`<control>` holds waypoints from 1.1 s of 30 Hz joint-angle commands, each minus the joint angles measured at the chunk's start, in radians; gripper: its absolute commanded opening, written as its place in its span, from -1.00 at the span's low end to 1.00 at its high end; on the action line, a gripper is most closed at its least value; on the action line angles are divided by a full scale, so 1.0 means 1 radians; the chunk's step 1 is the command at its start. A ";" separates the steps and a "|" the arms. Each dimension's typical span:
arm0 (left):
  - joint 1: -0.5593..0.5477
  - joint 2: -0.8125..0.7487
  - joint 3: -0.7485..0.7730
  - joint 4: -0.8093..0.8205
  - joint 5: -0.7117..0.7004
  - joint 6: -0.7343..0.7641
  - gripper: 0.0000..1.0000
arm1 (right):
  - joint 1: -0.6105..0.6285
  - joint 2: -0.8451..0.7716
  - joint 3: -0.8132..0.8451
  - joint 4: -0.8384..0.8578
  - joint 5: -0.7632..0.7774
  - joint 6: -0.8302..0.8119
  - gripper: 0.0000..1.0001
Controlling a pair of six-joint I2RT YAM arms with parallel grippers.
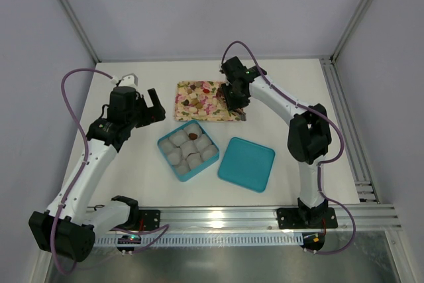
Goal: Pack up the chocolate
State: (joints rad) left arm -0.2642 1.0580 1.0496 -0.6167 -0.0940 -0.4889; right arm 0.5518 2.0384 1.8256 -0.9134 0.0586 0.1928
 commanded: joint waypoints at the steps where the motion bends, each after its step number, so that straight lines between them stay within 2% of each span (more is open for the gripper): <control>1: 0.000 0.000 0.000 0.043 -0.012 0.009 0.99 | -0.004 -0.009 0.041 0.016 -0.006 -0.010 -0.28; 9: 0.000 -0.001 -0.002 0.043 -0.010 0.007 0.99 | -0.006 -0.035 0.038 0.002 -0.008 -0.012 -0.39; 33: 0.000 -0.009 -0.002 0.041 -0.004 0.006 0.99 | -0.006 -0.153 -0.023 -0.002 -0.020 -0.004 -0.42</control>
State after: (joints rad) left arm -0.2642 1.0595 1.0496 -0.6170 -0.0937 -0.4889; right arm 0.5476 1.9579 1.8019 -0.9161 0.0452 0.1894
